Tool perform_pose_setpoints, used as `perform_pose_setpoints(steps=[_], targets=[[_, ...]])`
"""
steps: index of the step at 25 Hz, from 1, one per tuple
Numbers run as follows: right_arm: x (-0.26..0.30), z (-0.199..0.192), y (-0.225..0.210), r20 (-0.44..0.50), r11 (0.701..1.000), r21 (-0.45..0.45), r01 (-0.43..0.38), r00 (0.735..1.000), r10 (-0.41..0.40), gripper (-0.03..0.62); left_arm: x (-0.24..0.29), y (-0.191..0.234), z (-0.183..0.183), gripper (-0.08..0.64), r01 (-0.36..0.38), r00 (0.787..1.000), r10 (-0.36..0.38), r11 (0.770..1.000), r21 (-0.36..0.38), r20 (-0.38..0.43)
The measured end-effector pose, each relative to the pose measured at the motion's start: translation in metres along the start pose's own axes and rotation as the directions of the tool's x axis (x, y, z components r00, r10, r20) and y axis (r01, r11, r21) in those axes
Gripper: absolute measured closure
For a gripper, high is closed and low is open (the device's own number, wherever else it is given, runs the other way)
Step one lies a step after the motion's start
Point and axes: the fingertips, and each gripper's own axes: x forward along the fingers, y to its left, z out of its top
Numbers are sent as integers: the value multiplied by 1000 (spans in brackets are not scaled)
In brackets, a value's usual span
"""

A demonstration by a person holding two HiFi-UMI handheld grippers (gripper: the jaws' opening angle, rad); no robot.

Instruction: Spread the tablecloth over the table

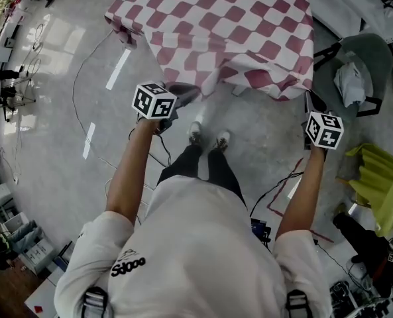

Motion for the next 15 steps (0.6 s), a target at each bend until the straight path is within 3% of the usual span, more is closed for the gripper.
perform_pose_setpoints(steps=[8,15], targets=[[-6,-1,6,-9,999,-33,-25,1000,25,569,-14,1,-12,525,-14,1000,14,1000,-16,10],[-3,-3,31,91,996,64,-56,995,50,568,-16,11,-43,525,-21,999,20,999,-48,-34]])
